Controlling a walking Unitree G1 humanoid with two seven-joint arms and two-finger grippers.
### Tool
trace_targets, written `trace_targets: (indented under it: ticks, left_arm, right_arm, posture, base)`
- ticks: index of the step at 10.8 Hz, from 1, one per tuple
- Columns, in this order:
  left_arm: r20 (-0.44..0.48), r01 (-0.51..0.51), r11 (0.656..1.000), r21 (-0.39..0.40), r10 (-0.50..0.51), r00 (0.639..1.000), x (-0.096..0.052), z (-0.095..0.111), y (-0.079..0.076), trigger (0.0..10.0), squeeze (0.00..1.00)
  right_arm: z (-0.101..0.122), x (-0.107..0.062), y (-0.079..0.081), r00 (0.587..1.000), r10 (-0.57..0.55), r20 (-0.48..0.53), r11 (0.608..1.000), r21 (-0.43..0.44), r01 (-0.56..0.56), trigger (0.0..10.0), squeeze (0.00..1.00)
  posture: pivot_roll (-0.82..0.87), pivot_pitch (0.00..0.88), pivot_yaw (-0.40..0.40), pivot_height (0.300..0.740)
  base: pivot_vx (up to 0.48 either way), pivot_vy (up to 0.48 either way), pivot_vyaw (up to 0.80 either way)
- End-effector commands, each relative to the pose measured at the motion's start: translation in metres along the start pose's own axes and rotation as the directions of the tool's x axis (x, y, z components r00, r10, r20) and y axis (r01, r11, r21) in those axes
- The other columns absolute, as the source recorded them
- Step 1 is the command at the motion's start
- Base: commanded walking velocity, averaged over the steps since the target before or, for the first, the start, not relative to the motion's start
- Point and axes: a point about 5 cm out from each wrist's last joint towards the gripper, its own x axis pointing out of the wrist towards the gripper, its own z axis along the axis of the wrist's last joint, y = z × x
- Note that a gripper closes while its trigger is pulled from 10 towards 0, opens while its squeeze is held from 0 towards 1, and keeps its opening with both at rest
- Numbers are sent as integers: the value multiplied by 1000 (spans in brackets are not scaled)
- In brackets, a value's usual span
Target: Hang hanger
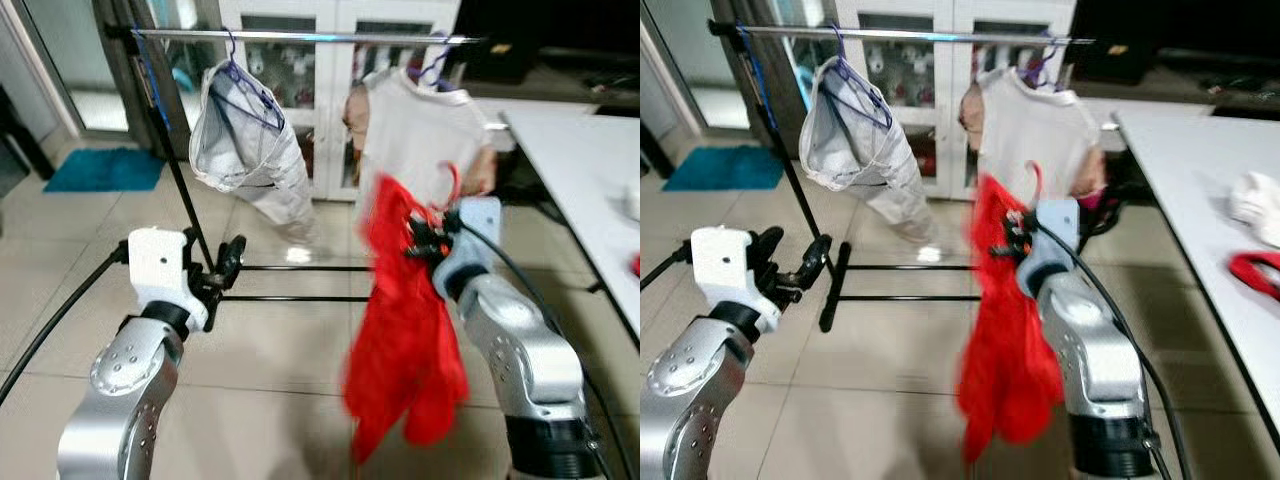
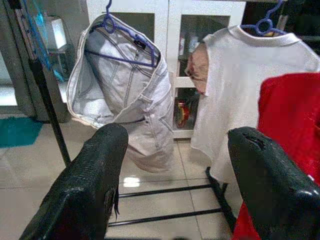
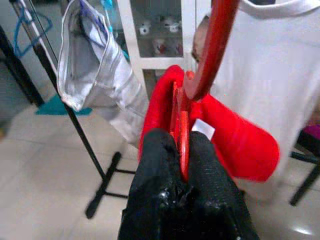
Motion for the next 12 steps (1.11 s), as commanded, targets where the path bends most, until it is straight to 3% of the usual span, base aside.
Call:
trace_targets:
  ticks: [1, 8, 10, 12]
  left_arm:
    - [-4, 4, 1000, 26, -4, 1000, 2, 2, 1, 10000, 0]
    - [-2, 21, 1000, 4, -21, 1000, 1, 0, -7, 10000, 0]
    - [2, 19, 1000, 14, -19, 1000, -1, 1, -7, 10000, 0]
    - [8, 46, 998, 34, -46, 999, -2, 3, -11, 10000, 0]
  right_arm:
    - [7, 2, -1, 999, 1, 40, 999, 36, -2, 10000, 0]
    - [6, -3, 1, 999, 27, 45, 1000, -2, -27, 10000, 0]
    - [3, -2, 9, 995, 97, 11, 992, -76, -96, 10000, 0]
    - [4, -4, 11, 995, 100, 24, 992, -73, -98, 10000, 0]
  posture:
    - [-49, 0, 17, 740]
    - [-60, 0, 9, 740]
    - [-54, 0, -1, 740]
    - [-59, 0, 1, 740]
  base:
    - [412, 0, 0]
    - [411, 0, 0]
    - [409, 0, 0]
    - [411, 0, 400]
